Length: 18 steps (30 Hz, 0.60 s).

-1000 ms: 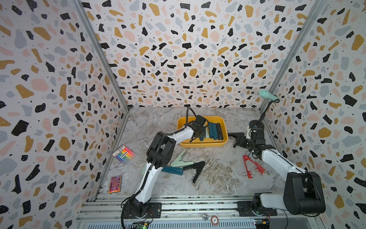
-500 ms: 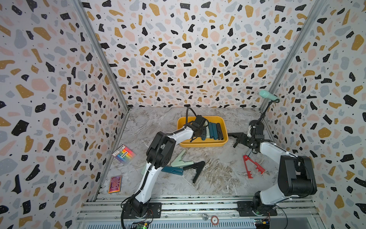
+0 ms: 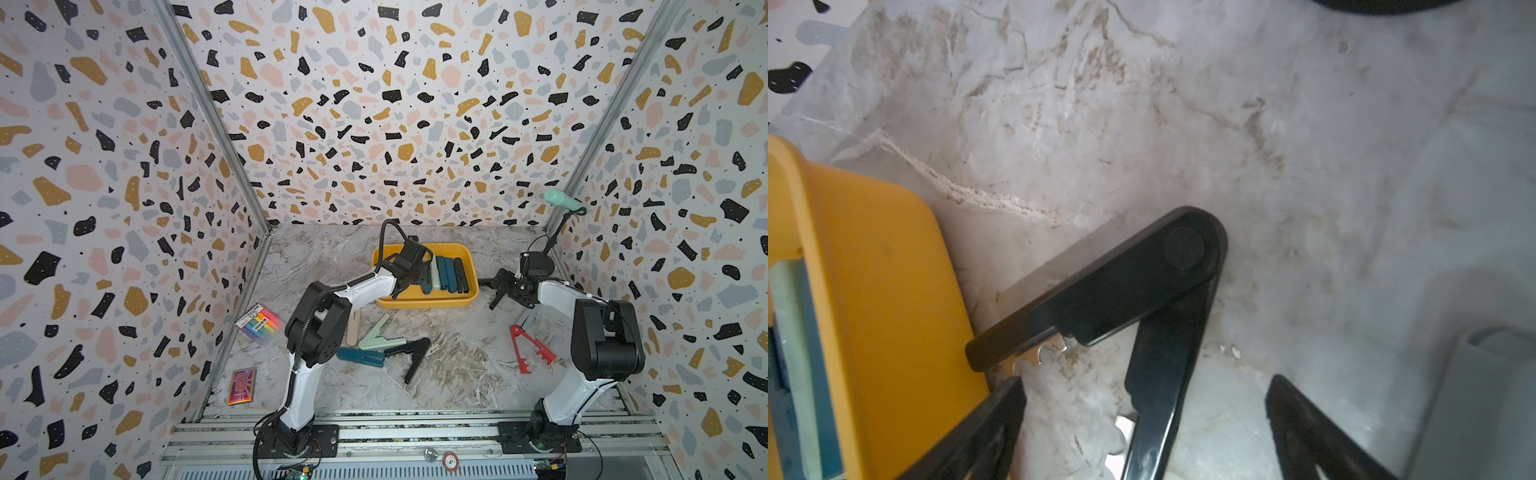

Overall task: Put the pruning pliers into the storage box
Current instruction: Place the pruning pliers in the storage box.

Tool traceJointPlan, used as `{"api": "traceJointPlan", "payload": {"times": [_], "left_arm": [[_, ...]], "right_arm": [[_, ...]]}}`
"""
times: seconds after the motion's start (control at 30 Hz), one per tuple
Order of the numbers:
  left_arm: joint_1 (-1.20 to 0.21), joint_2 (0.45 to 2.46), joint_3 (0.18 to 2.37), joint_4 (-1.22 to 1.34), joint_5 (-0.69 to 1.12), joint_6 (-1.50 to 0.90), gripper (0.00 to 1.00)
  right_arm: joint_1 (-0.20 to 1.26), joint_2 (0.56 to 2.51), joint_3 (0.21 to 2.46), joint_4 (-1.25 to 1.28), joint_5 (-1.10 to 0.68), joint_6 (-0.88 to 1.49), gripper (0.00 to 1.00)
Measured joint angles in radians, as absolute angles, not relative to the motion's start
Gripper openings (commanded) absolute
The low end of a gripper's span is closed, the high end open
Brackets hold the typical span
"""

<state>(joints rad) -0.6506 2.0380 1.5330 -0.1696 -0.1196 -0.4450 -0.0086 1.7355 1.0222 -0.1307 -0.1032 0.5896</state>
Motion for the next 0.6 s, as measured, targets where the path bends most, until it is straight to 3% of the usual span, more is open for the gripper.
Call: {"api": "traceJointPlan", "payload": {"times": [0.3, 0.6], "left_arm": [[-0.651, 1.904, 1.35, -0.088, -0.234, -0.377, 0.89], [-0.651, 1.864, 1.298, -0.028, -0.3, -0.327, 0.93]], "right_arm": [[-0.009, 1.779, 1.097, -0.239, -0.142, 0.719, 0.99], [0.002, 1.847, 1.2, -0.32, -0.158, 0.852, 0.99]]}}
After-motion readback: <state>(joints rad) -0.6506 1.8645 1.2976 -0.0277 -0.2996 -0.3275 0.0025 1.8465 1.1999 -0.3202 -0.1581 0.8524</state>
